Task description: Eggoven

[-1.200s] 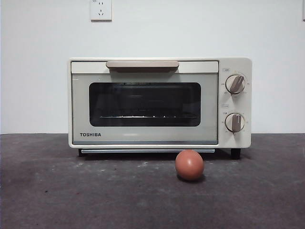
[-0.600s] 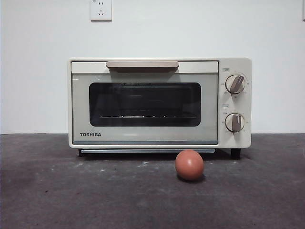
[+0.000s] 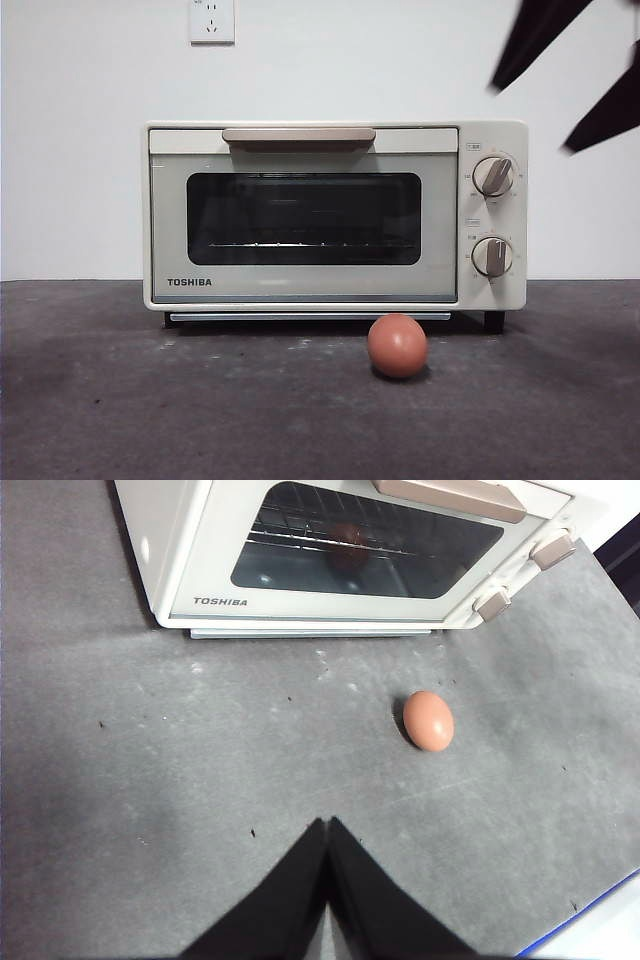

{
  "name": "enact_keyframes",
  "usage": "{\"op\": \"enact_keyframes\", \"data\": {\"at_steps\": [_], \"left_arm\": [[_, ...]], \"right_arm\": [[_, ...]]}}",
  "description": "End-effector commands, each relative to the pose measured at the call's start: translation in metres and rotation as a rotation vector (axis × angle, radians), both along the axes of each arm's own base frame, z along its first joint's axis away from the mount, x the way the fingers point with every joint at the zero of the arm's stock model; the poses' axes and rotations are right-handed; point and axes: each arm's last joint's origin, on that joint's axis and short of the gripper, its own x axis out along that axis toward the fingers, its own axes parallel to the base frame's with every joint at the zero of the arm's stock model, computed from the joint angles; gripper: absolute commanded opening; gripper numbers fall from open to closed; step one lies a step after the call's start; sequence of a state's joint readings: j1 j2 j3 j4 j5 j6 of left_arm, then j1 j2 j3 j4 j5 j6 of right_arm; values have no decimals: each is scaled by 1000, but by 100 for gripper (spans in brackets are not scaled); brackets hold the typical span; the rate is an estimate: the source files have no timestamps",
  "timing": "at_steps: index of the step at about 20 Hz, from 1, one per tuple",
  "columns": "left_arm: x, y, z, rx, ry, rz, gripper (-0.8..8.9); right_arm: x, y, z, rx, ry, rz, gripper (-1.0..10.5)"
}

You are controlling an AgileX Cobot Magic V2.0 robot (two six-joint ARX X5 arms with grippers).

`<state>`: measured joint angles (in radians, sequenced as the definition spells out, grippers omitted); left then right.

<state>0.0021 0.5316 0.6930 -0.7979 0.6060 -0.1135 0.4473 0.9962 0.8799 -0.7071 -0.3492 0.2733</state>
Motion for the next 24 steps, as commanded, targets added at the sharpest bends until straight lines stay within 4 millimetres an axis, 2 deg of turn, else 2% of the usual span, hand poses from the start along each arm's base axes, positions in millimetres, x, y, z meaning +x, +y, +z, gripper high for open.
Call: {"op": "enact_keyframes", "data": {"at_steps": [1,6,11,17,24], "left_arm": [[0,0,6,10,-32,-15,7],[0,0,6,10,-32,-16,7],[0,-2,6,9,-32,-33,7],[0,-3,6,9,-32,-37,7],[0,-3,6,8,-32,-37,7]], "right_arm": [[13,21,-7,-28,20,-44,392],[38,64,-41,-102,29,-76,392],[60,88,-77,-136,52,-113,378],[75,99,-110,-177,94,-122,376],[79,104,-127,-205,118,-120,375]]}}
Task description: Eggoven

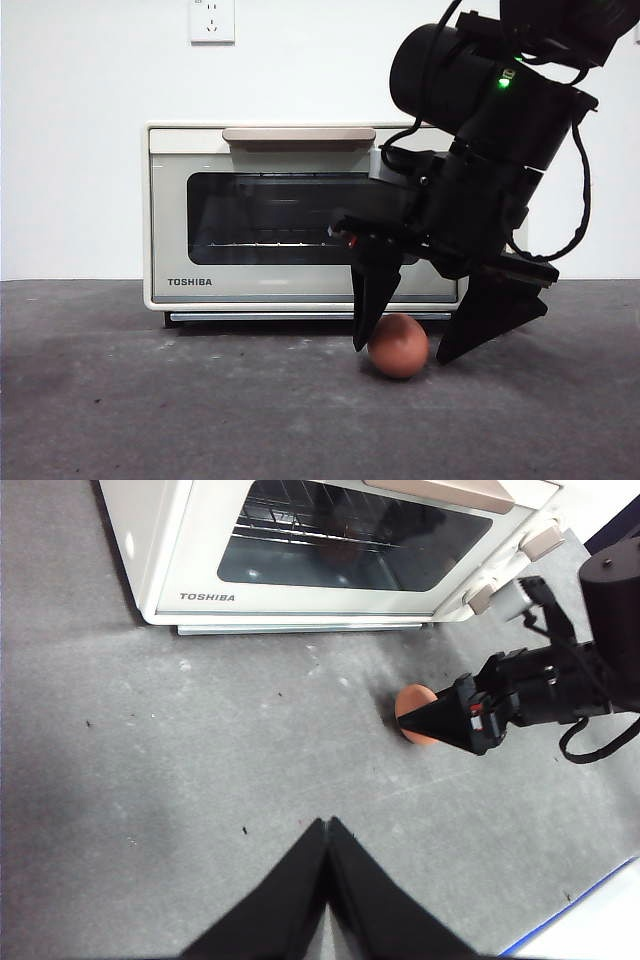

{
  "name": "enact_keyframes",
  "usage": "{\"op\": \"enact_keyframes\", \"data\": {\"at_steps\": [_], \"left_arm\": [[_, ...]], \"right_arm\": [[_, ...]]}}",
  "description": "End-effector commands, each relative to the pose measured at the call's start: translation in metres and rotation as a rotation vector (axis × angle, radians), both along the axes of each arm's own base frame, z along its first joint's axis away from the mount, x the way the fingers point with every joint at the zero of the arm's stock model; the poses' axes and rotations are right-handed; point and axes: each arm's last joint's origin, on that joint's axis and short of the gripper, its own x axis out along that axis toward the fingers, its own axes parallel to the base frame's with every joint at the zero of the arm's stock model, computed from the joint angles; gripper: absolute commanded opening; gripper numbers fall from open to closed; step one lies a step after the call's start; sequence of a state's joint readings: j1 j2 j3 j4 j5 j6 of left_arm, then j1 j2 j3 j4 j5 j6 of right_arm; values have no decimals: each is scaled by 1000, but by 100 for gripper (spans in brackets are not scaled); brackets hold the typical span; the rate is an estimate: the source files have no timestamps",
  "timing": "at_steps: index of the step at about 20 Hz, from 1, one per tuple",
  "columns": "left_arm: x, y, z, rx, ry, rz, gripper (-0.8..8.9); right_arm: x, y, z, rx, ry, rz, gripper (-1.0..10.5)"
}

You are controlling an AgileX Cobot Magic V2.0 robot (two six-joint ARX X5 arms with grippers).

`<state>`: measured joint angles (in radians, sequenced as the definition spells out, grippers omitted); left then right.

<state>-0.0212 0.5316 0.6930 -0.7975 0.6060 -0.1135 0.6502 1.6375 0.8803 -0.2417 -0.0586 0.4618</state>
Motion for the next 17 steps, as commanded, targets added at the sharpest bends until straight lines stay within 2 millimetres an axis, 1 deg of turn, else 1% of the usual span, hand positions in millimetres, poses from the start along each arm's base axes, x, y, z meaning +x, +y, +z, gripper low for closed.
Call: {"op": "enact_keyframes", "data": {"at_steps": [1,12,15,17], "left_arm": [[0,0,6,8,-32,-13,7],[0,0,6,8,-32,-13,7],[1,0,6,7,-35,-13,7],[1,0,7,1,-45,-9,7]], "right_arm": [[2,8,-4,-1,1,3,361],[1,9,-5,-9,2,24,1],[0,9,-2,3,0,50,2],[-3,9,7,17,-15,68,2]]}}
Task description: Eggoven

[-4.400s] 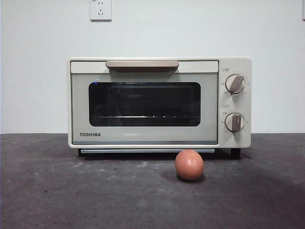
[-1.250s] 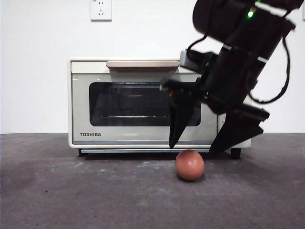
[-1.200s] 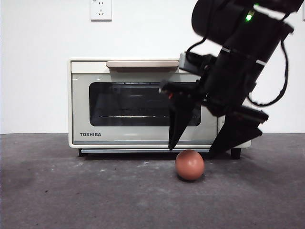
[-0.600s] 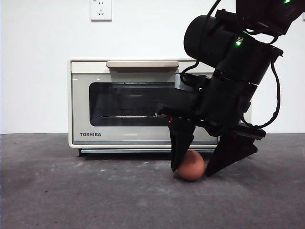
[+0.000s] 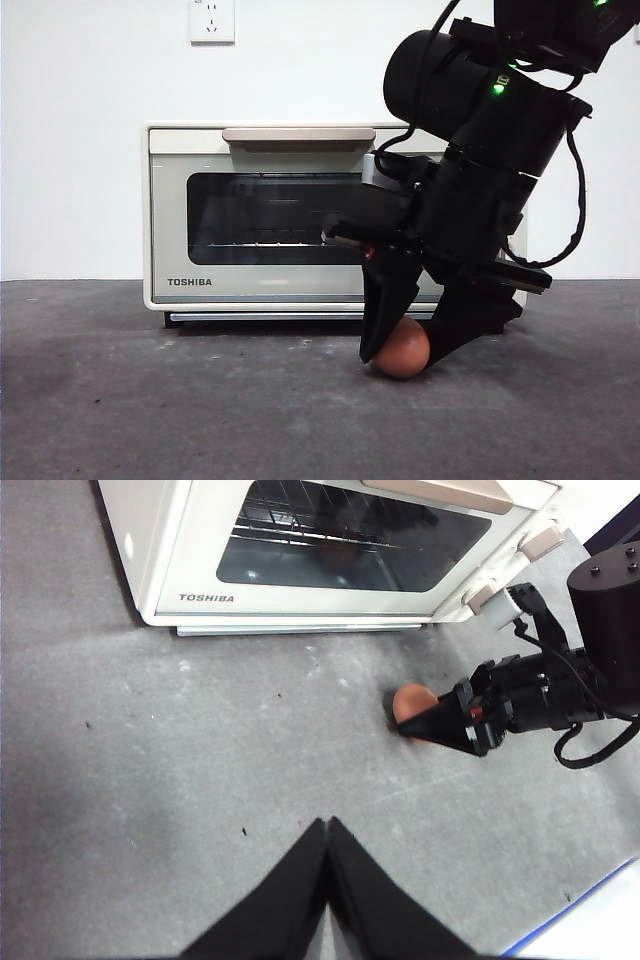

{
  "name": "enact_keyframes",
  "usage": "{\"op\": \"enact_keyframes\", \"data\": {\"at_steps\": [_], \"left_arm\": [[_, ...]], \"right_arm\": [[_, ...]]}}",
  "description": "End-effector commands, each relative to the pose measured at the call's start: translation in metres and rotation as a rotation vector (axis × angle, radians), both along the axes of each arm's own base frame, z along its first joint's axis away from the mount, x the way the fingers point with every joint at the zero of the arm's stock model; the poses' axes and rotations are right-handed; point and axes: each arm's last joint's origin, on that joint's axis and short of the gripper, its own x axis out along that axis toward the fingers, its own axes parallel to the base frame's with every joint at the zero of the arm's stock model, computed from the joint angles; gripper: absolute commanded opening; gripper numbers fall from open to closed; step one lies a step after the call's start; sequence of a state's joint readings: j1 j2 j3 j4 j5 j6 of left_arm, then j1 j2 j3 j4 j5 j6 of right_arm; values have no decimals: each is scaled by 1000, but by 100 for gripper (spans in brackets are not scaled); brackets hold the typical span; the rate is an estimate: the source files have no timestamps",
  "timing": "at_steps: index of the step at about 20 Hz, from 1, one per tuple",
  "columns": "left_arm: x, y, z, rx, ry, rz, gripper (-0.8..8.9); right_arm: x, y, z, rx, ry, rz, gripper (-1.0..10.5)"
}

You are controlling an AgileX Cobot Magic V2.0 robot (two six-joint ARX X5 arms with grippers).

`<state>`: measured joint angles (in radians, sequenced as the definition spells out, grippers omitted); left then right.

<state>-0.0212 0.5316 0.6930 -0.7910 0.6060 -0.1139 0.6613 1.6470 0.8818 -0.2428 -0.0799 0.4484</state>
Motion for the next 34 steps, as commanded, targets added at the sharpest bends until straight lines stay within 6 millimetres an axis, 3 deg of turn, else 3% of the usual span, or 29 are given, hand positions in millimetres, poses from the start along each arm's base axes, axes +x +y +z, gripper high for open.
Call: {"op": "enact_keyframes", "data": {"at_steps": [1,8,12,16,21,26,34], "left_arm": [[2,0,8,-10,-42,-1,7],[25,-13,22,-96,-121,-48,7],[53,-33,40,-68,-158,-72,7],[86,-62,58,-42,-209,-107,7],[129,-100,62,64,-217,-130,7],[168,-133,51,141,-193,-156,7],[198,-160,24,215,-185,-150,7]], "right_arm": [[-4,5,15,17,-40,48,2],[-44,-13,80,59,-158,145,2],[-73,-36,118,102,-238,156,2],[-98,-59,143,150,-307,152,2],[-121,-80,162,209,-390,144,2],[-136,-93,172,244,-436,142,2],[-150,-106,180,286,-490,138,2]]}}
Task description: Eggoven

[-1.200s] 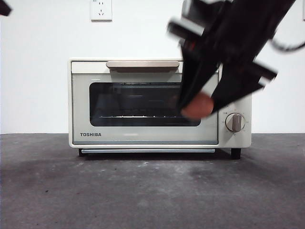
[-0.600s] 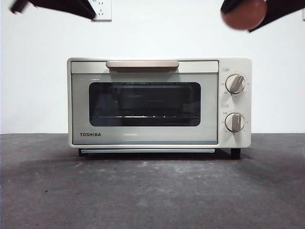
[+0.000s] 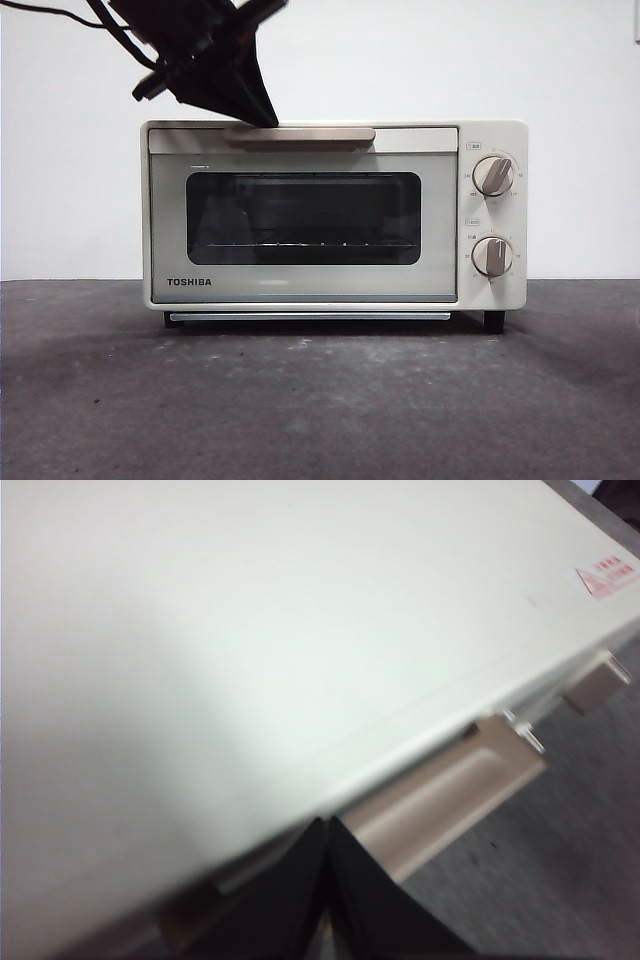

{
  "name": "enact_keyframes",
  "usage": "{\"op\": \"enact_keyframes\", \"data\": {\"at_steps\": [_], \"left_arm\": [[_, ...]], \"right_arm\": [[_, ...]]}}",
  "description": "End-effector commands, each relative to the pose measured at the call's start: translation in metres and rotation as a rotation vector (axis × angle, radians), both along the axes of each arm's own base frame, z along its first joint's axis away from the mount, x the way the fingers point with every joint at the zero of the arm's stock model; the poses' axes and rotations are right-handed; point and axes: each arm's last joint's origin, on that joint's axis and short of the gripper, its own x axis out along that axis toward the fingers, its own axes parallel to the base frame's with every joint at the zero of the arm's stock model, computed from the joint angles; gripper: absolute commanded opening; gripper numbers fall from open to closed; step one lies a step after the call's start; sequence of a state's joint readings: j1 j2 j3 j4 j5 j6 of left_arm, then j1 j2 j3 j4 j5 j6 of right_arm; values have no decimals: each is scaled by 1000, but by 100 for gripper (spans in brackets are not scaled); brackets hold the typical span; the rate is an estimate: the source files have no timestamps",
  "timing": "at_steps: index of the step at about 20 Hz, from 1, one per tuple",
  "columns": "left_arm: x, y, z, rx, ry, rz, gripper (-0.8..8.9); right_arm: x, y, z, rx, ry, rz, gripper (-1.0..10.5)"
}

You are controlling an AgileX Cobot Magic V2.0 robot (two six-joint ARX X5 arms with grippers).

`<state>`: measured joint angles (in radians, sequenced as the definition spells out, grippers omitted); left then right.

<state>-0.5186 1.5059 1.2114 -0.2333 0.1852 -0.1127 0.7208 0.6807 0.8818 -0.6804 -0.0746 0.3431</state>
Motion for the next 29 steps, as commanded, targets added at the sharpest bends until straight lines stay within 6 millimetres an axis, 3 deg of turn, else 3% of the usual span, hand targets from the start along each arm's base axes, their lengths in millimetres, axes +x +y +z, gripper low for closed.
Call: {"op": "enact_keyframes", "data": {"at_steps": [1,10,29], "left_arm": [[6,-7,-1,21,-28,-7,7],[4,-17,-16,75,43,-41,7],[-75,-80,-34,241,258,-320,7]], "right_arm": [[-3,-1,6,5,-25,10,2],[-4,-2,5,-5,-23,14,2],[-3,-2,5,-21,-36,-1,2]]}}
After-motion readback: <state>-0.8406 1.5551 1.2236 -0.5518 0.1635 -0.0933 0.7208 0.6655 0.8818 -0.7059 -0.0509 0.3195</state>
